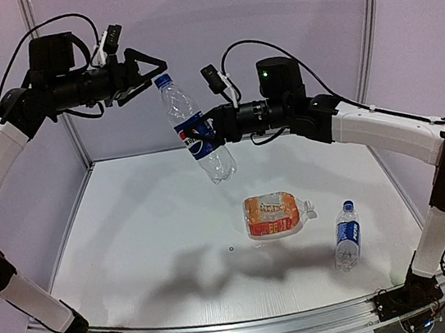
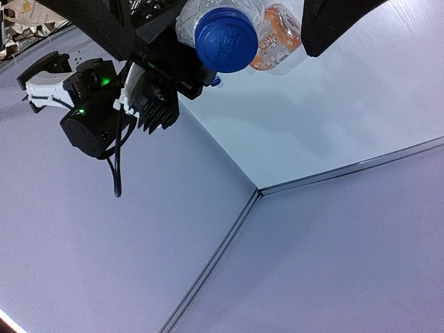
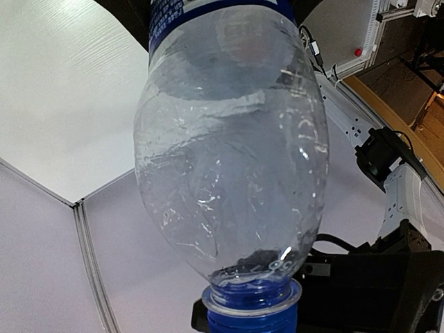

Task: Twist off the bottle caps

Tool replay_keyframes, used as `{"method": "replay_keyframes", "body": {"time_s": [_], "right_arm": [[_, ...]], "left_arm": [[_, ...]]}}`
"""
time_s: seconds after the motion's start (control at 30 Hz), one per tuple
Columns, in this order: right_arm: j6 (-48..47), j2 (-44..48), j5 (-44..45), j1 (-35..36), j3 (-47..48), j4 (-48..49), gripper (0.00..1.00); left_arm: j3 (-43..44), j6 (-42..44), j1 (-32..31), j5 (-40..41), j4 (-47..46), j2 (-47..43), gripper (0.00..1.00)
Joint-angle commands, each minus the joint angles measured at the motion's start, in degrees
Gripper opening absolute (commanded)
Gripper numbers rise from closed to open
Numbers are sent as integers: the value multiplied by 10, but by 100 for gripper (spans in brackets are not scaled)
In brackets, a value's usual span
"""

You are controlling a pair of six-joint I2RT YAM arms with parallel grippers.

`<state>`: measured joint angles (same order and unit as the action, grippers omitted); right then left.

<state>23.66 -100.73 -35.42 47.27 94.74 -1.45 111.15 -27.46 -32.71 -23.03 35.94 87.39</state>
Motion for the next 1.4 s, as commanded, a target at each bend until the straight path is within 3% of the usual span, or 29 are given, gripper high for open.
{"method": "replay_keyframes", "body": {"time_s": [0.0, 0.3, 0.77, 1.1, 1.37], "right_arm": [[-6, 12, -25, 4, 19, -24, 47], [13, 11, -44, 4, 27, -6, 46], [9, 10, -48, 4, 36, -16, 45], [9, 5, -52, 4, 44, -21, 44], [8, -7, -58, 4, 60, -34, 44]], "left_arm": [[15, 29, 47, -140, -4, -4, 77], [64, 52, 56, -253, 11, 43, 63], [58, 60, 59, -233, 12, 63, 61], [15, 56, 58, -176, -3, 41, 83], [-8, 40, 58, -171, -39, 24, 66]]}}
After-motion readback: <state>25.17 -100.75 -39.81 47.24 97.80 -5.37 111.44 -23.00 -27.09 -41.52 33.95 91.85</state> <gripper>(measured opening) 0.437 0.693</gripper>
